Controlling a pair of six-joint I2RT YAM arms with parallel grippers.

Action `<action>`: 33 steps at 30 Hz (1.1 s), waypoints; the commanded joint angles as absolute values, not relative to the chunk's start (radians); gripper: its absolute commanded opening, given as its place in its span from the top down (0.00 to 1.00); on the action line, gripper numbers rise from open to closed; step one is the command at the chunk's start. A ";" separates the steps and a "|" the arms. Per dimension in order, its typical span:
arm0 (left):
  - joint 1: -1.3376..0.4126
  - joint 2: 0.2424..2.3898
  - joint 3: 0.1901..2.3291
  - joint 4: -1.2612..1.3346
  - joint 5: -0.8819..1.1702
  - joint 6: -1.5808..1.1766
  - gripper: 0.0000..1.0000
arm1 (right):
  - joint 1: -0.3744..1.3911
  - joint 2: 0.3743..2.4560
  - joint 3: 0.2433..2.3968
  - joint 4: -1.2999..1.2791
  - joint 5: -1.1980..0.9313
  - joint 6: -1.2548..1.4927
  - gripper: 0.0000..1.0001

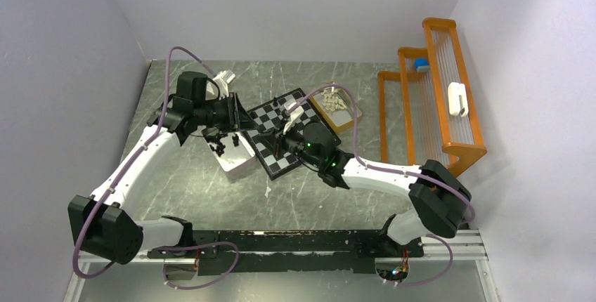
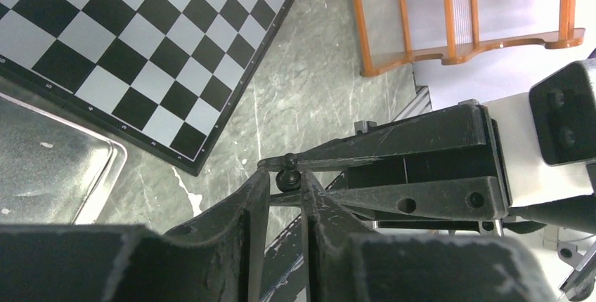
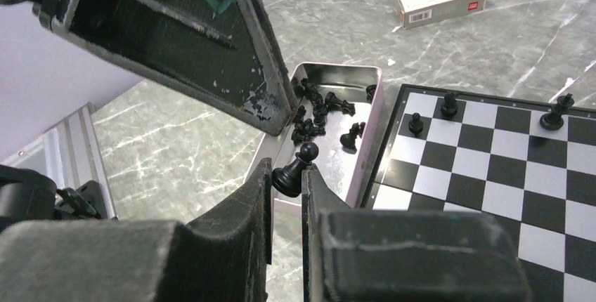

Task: Set up the chess pieces on the board
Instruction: Place the chess piece on the chessboard.

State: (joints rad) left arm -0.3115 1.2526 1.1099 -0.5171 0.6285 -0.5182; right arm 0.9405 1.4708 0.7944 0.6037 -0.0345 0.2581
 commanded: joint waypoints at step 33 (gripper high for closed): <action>-0.348 1.327 1.176 -0.664 0.862 -0.311 0.79 | 0.936 1.402 0.724 0.711 -0.214 0.025 1.00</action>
State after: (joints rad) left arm -0.3298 1.3281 1.1709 -0.6399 0.8112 -0.3241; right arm 0.9375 1.4178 0.7254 0.6788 -0.1963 0.0475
